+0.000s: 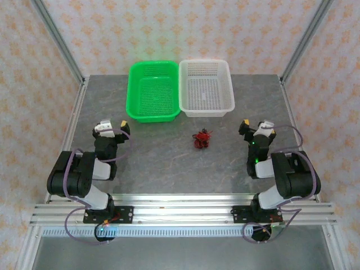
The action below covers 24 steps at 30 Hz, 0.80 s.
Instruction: Untangle the cables
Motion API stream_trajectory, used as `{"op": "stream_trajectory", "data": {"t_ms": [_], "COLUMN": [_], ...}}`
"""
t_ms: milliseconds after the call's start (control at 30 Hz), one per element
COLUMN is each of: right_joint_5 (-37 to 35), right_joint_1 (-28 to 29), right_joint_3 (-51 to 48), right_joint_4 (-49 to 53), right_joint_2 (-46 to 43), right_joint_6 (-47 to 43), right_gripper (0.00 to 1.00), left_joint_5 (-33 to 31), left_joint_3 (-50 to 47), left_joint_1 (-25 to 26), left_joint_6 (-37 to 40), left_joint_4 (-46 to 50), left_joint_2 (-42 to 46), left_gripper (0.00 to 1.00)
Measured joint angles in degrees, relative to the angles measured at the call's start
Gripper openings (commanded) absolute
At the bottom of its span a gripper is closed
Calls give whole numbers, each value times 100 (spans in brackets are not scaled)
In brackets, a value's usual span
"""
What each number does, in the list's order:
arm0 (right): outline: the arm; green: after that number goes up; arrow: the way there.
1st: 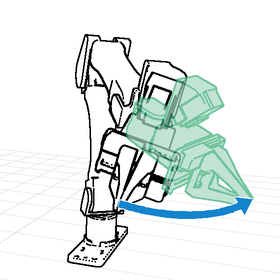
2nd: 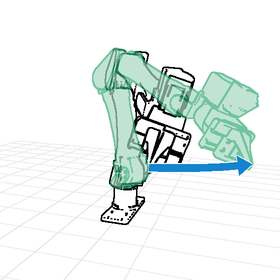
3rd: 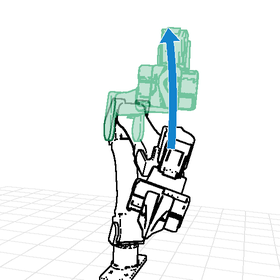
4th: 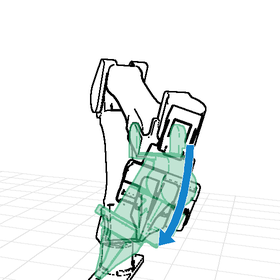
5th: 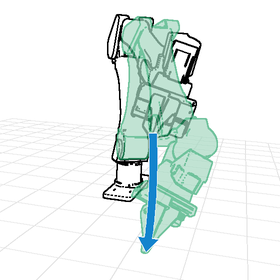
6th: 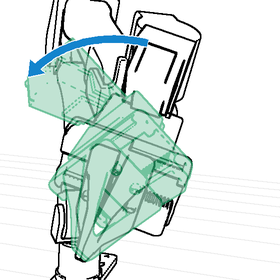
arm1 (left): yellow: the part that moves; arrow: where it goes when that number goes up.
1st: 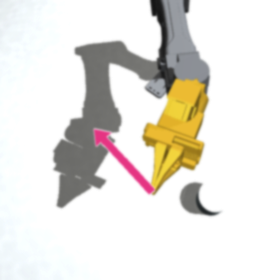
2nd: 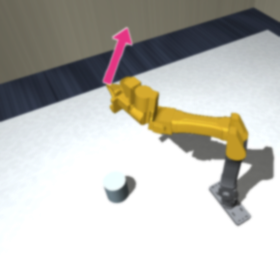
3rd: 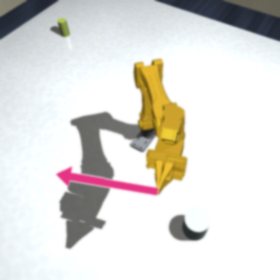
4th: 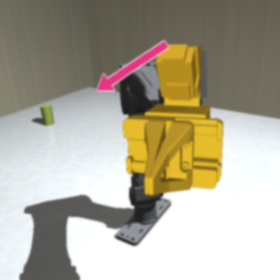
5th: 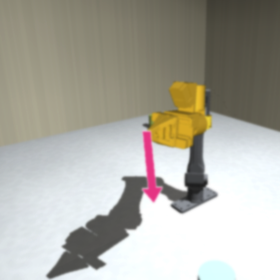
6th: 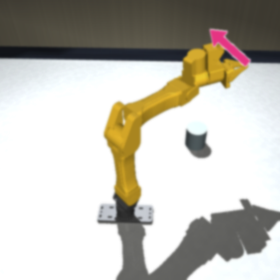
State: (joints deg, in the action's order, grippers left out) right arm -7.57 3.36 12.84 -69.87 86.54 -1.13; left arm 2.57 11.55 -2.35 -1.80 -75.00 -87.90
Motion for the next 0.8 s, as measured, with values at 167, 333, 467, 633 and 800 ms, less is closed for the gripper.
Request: {"op": "stream_trajectory", "data": {"t_ms": [167, 333, 467, 633, 800], "right_joint_5": [0, 0, 9, 46, 72], "right_joint_1": [0, 0, 0, -2, -2], "right_joint_3": [0, 0, 0, 0, 0], "right_joint_4": [0, 0, 0, 0, 0], "right_joint_2": [0, 0, 0, 0, 9], "right_joint_6": [0, 0, -2, -2, -2], "right_gripper": [100, 100, 100, 100, 100], "left_joint_5": [0, 0, 0, 0, 0], "left_joint_3": [0, 0, 0, 0, 0], "left_joint_1": [0, 0, 0, 0, 0], "left_joint_6": [2, 2, 0, 0, 0], "left_joint_4": [0, 0, 0, 0, 0], "left_joint_2": [0, 0, 0, 0, 0], "left_gripper": [99, 99, 99, 99, 99]}}
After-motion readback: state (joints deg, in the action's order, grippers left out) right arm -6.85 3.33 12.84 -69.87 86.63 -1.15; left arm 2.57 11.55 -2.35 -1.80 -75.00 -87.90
